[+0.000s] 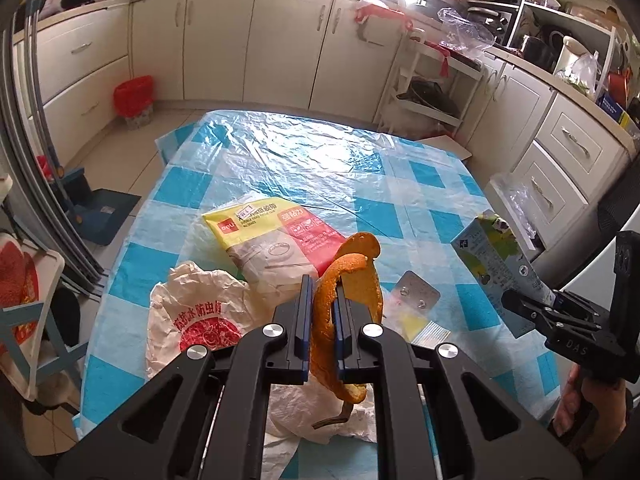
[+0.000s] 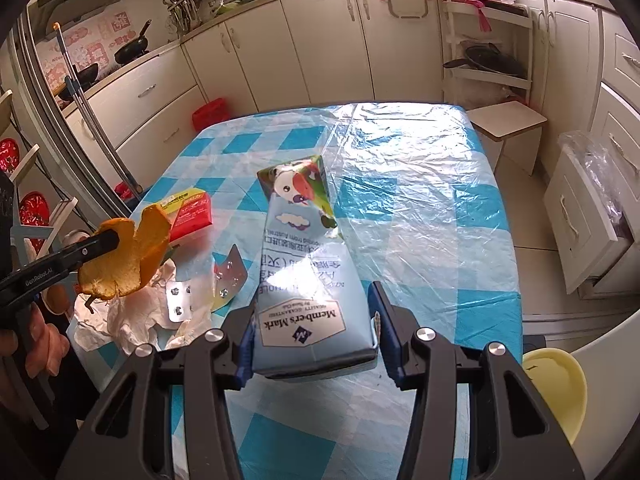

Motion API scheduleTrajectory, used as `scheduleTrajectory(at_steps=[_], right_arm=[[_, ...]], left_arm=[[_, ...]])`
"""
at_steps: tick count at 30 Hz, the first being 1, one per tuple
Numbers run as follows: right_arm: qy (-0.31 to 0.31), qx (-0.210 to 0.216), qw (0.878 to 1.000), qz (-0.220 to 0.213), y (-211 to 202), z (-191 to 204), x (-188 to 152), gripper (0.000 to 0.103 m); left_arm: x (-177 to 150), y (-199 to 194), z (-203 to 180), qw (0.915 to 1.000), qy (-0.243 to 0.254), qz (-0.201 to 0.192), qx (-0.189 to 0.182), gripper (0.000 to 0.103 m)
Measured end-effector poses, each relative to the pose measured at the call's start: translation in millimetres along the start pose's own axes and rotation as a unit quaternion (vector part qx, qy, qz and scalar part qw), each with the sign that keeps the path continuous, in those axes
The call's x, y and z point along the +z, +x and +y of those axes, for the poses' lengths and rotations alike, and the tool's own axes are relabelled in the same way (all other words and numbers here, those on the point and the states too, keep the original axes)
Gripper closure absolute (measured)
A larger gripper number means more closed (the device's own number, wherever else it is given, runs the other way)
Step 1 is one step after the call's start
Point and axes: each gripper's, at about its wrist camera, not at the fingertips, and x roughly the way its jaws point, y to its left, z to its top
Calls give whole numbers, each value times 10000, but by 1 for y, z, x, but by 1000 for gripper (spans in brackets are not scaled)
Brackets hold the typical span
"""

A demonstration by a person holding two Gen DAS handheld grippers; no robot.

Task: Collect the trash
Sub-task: 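Lift the orange peel with the left gripper while the right carries the milk carton to the bin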

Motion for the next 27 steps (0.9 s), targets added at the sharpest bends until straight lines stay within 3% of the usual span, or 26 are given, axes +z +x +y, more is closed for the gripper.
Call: scheduleTrajectory(at_steps=[14,22,27], right_arm=[[276,-274,9991,-176,-21,-31,-6,54],[764,-646,9943,-365,-42,-75,-15,54],[1132,-1188,9855,-439,-57,-115,-31,54]], left_arm=[[-3,-10,-41,9977,617,-284,67,95],[-7,-7,-65,9966,606,-221,-516,95],[-10,-7,-95,9932,735,-192,-886,95]])
